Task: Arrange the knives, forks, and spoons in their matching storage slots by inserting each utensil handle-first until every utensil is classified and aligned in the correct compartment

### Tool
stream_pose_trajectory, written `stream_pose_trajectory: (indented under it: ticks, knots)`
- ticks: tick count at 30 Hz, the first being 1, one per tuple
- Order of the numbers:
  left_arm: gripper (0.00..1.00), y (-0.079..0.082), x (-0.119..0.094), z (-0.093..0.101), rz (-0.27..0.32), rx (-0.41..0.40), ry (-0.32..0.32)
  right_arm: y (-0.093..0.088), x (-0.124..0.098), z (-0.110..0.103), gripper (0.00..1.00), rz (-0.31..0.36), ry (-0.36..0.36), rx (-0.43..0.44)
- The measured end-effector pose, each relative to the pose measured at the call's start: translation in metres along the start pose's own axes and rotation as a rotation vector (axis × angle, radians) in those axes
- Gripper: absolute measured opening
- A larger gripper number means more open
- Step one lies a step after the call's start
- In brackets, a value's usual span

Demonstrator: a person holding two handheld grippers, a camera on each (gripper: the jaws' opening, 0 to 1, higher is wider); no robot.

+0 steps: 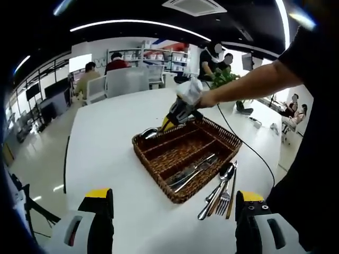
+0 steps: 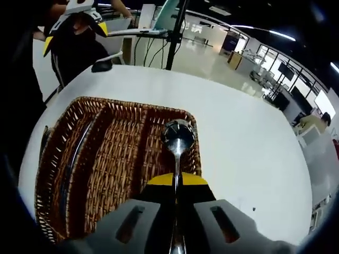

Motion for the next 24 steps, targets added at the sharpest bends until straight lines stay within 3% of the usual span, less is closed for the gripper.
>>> stream_pose_trajectory:
  ticks: [11,14,24]
  knots:
    - [1.00,-0.003,-0.003,0.000,-0.007,-0.001,0.005,-0.016,0.010,-0.003,0.00,-0.047,-0.007,-0.053]
    - [1.00,-0.003,-0.002,0.000,-0.006,-0.002,0.006,-0.022,0.013,-0.005,0.00,-0.051,0.012,-0.012]
    - [1.00,-0.006,-0.004,0.001,-0.013,-0.004,0.012,-0.034,0.014,-0.006,0.00,-0.092,-0.001,-0.021]
Point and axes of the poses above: the point that each gripper's makers call its tool centre point, and the gripper's own axes: x roughly forward along the fingers, z roughly to its right, y roughly out of its top, the point moved 4 cm from there along -x, roughly backward along the fingers, and after that the axes turned 14 degrees about z, right-handed, at the moved point
